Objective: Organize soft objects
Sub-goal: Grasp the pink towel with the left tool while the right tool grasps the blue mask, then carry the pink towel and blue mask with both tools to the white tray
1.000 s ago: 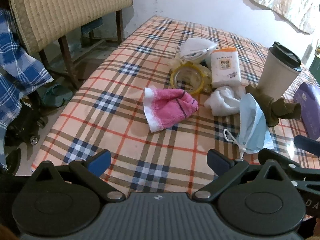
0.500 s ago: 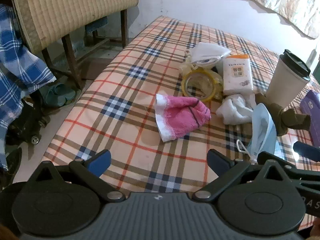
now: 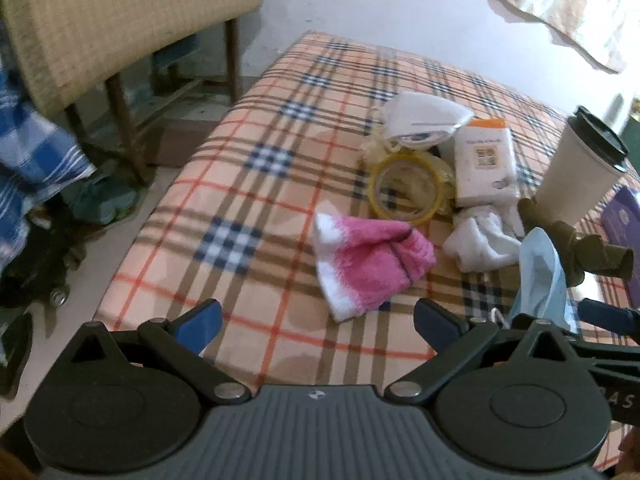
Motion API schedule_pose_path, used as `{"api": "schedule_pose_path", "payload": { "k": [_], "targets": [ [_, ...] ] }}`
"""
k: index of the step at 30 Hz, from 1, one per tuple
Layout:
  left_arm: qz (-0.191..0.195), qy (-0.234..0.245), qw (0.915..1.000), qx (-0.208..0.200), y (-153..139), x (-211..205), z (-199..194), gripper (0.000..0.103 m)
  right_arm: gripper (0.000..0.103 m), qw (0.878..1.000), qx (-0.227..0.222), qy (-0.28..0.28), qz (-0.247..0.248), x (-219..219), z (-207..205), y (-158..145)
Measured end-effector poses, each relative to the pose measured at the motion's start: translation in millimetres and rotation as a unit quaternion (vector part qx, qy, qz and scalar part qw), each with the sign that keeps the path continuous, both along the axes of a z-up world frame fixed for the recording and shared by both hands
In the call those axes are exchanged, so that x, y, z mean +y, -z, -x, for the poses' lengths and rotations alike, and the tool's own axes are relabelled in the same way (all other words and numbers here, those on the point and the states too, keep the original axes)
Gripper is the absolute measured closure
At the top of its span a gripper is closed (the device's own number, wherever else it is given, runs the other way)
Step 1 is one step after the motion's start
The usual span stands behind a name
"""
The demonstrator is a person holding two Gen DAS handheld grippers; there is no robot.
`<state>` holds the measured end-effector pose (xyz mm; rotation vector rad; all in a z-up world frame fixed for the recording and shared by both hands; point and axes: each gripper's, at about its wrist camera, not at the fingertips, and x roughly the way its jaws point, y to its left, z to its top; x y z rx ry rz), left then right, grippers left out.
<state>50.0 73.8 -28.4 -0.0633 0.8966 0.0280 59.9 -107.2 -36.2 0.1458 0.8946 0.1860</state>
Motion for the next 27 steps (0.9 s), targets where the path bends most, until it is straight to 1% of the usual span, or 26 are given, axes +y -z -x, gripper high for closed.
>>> {"api": "schedule_pose_path", "payload": {
  "k": [4, 8, 12, 13, 14, 15, 16, 17, 18, 19, 20, 21, 23, 27],
  "targets": [
    [-0.033, 0.029, 0.9990, -0.008, 3, -7, -16, 0.000, 0.002, 1.000, 0.003, 0.003, 0.002, 1, -7, 4],
    [-0.036, 0.058, 0.9977, -0.005, 13, -11, -34, 0.000, 0.002, 1.000, 0.009, 0.003, 0.003, 2, -16, 13],
    [-0.053, 0.082, 0.9951, -0.011, 24, -21, -44, 0.000, 0.004, 1.000, 0.011, -0.007, -0.012, 2, -21, 22],
    [-0.052, 0.085, 0.9950, -0.010, 27, -22, -47, 0.008, 0.005, 1.000, 0.009, -0.009, -0.012, 2, -21, 23],
    [-0.052, 0.087, 0.9948, -0.012, 29, -24, -48, 0.008, 0.010, 1.000, 0.004, -0.011, -0.010, 2, -20, 24],
    [-0.058, 0.092, 0.9938, -0.024, 30, -26, -46, 0.017, 0.026, 1.000, -0.002, -0.015, -0.008, 2, -20, 23],
    [-0.065, 0.096, 0.9928, -0.029, 31, -29, -44, 0.024, 0.031, 1.000, -0.005, -0.019, -0.011, 1, -20, 23],
    [-0.069, 0.102, 0.9918, -0.035, 31, -32, -42, 0.029, 0.039, 0.999, -0.006, -0.024, -0.021, -1, -20, 22],
    [-0.064, 0.107, 0.9915, -0.039, 29, -34, -39, 0.042, 0.048, 0.999, -0.005, -0.024, -0.028, -3, -19, 22],
    [-0.060, 0.109, 0.9914, -0.040, 28, -36, -37, 0.056, 0.051, 0.999, -0.006, -0.025, -0.033, -4, -19, 21],
    [-0.056, 0.110, 0.9915, -0.040, 26, -37, -36, 0.061, 0.061, 0.999, -0.006, -0.028, -0.037, -5, -19, 20],
    [-0.050, 0.110, 0.9918, -0.040, 25, -38, -33, 0.066, 0.067, 0.999, -0.006, -0.030, -0.040, -6, -18, 18],
    [-0.034, 0.106, 0.9930, -0.042, 22, -38, -29, 0.068, 0.069, 0.998, -0.011, -0.035, -0.043, -8, -14, 12],
    [-0.018, 0.085, 0.9951, -0.047, 14, -34, -17, 0.068, 0.075, 0.998, -0.032, -0.042, -0.031, -12, -3, -2]
  ]
}}
